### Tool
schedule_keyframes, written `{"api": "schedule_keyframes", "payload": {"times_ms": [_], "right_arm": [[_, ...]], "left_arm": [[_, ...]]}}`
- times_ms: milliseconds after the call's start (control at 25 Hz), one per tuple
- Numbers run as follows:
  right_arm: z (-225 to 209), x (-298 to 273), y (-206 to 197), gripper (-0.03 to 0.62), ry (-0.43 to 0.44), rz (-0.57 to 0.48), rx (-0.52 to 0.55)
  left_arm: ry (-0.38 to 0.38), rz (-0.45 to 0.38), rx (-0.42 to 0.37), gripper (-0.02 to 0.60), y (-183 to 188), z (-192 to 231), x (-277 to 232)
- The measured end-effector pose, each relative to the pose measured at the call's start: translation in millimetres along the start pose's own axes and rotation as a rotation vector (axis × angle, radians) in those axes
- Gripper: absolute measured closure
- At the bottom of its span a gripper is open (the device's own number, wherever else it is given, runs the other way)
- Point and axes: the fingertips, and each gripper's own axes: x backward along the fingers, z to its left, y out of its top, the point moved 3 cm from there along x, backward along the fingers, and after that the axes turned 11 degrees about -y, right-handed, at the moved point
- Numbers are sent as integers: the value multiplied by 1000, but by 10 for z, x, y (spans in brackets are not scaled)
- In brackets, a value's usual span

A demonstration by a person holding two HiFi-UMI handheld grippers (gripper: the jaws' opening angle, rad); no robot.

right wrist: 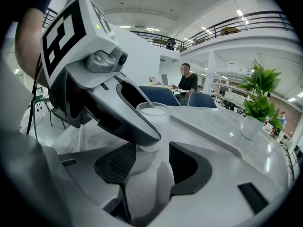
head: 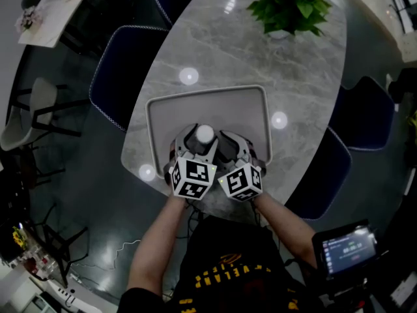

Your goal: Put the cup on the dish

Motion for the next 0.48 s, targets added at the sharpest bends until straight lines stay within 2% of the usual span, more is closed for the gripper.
{"api": "schedule_keyframes", "payload": {"times_ms": [320,480], "right_arm": [[28,-6,-28,376,13,11,-1],[137,77,141,376,2,16,5]], "left_arm": [[5,-20,7,318,2,5,-4],[3,-41,15,318,-13,28,238]]}}
